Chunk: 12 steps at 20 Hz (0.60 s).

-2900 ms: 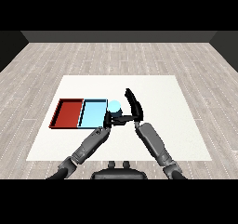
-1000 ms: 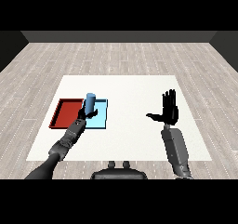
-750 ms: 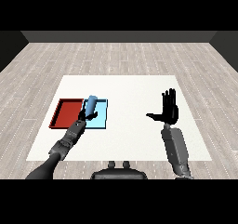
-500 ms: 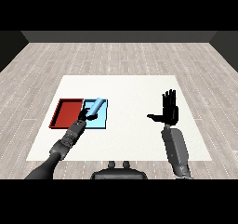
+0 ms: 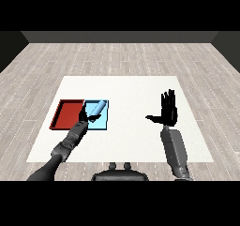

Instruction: Pick the blue can and put it in the blue box

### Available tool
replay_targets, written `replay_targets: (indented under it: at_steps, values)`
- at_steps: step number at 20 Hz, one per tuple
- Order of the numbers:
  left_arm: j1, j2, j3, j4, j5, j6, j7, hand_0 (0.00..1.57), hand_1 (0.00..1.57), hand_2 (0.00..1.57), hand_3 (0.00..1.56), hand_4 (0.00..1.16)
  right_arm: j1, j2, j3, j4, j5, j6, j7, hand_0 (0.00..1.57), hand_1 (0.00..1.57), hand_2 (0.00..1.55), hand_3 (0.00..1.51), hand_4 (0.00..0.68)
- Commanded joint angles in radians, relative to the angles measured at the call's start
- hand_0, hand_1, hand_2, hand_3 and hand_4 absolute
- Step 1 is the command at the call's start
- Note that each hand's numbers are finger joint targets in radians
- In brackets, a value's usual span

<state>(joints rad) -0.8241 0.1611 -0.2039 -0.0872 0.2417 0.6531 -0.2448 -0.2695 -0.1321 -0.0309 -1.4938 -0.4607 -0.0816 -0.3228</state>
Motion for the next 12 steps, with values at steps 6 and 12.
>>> replay_targets:
  at_steps: [6, 12]
  values:
    - [0.016, -0.002, 0.115, -0.284, 0.102, -0.132, -0.36, 0.0, 0.0, 0.0, 0.0, 0.0, 0.0, 0.004, 0.021, -0.019, 0.012, 0.003, 0.018, 0.0, 0.0, 0.0, 0.0, 0.0]
    - [0.165, -0.042, 0.093, -0.518, 0.132, -0.338, -0.546, 0.0, 0.0, 0.0, 0.0, 0.0, 0.107, -0.044, 0.033, -0.026, 0.021, 0.082, 0.004, 0.0, 0.0, 0.0, 0.0, 0.0]
